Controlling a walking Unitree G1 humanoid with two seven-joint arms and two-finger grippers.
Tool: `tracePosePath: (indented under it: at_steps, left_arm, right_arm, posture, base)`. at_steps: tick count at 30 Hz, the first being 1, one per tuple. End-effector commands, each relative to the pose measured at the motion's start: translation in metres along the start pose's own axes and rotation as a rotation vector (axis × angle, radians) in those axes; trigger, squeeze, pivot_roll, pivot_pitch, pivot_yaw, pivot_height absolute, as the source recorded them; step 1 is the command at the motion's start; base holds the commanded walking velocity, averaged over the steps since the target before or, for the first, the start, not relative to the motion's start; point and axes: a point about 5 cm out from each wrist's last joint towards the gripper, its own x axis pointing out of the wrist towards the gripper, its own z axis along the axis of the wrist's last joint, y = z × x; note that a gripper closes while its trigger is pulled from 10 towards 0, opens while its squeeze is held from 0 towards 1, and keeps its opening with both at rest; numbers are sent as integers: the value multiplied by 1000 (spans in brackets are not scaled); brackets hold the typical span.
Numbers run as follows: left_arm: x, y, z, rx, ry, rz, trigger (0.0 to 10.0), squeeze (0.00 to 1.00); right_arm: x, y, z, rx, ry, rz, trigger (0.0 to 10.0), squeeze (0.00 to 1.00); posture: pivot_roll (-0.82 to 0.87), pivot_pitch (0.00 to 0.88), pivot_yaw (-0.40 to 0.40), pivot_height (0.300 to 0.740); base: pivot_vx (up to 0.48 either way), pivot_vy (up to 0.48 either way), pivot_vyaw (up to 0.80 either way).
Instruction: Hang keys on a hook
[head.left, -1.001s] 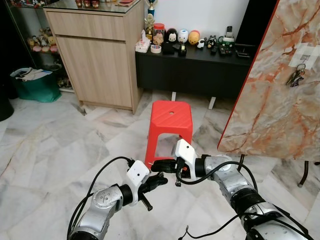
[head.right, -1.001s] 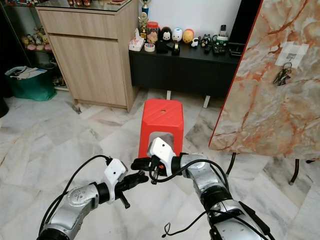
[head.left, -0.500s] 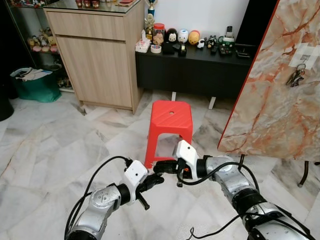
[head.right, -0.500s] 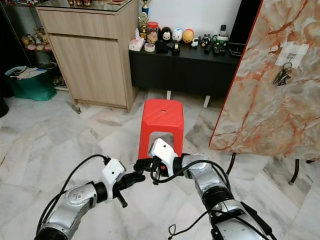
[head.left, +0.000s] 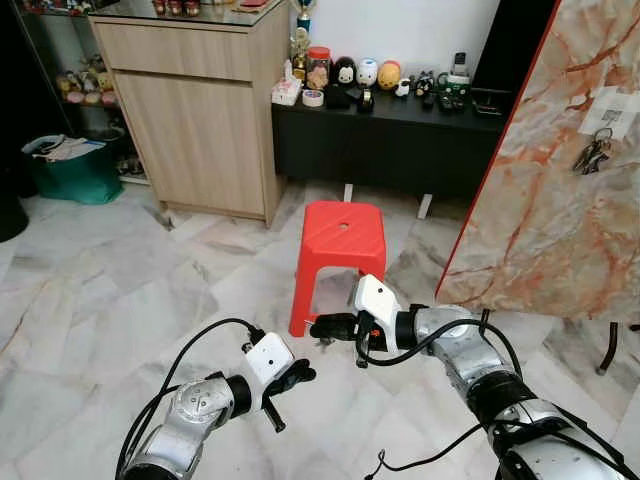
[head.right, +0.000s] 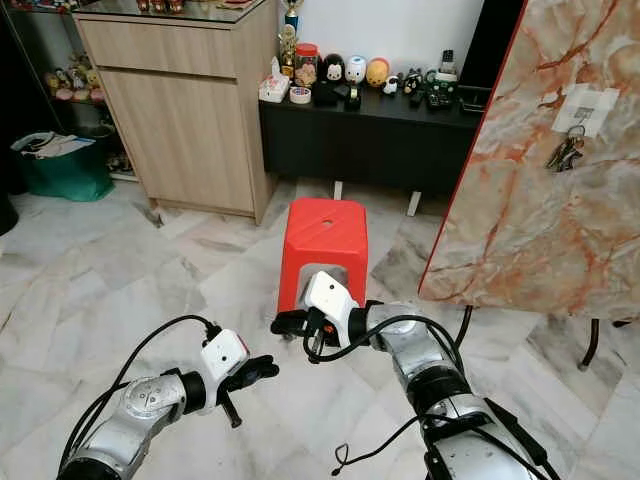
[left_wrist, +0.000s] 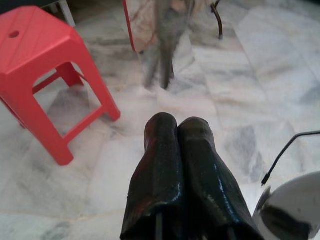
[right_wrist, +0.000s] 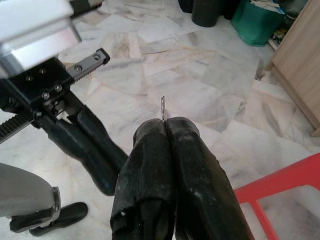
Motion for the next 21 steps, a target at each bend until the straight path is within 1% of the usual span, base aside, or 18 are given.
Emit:
tracePosePath:
  at_steps: [1, 2, 3, 21]
  left_arm:
    - [0, 0, 3, -38, -31, -5, 8902, 0]
    - [0, -1, 5, -42, -42, -10, 10000, 290]
    - [0, 0, 7, -51, -60, -1, 10000, 1000]
    - [3, 2, 13, -87, -105, 11, 10000, 1000]
  right_arm:
    - [-2, -3, 3, -17, 1, -6, 0, 0]
    - [-1, -3, 3, -17, 0, -4, 0, 0]
    - [-1, -3, 3, -18, 0, -3, 0, 0]
    - [1, -1, 4, -25, 0, 18, 0, 0]
  posture:
    - [128, 0, -103, 740]
    - [128, 0, -103, 740]
    - [128, 0, -103, 740]
    - [130, 0, -110, 740]
  base:
    - [0, 0, 0]
    - [0, 0, 0]
    - [0, 0, 0]
    - [0, 0, 0]
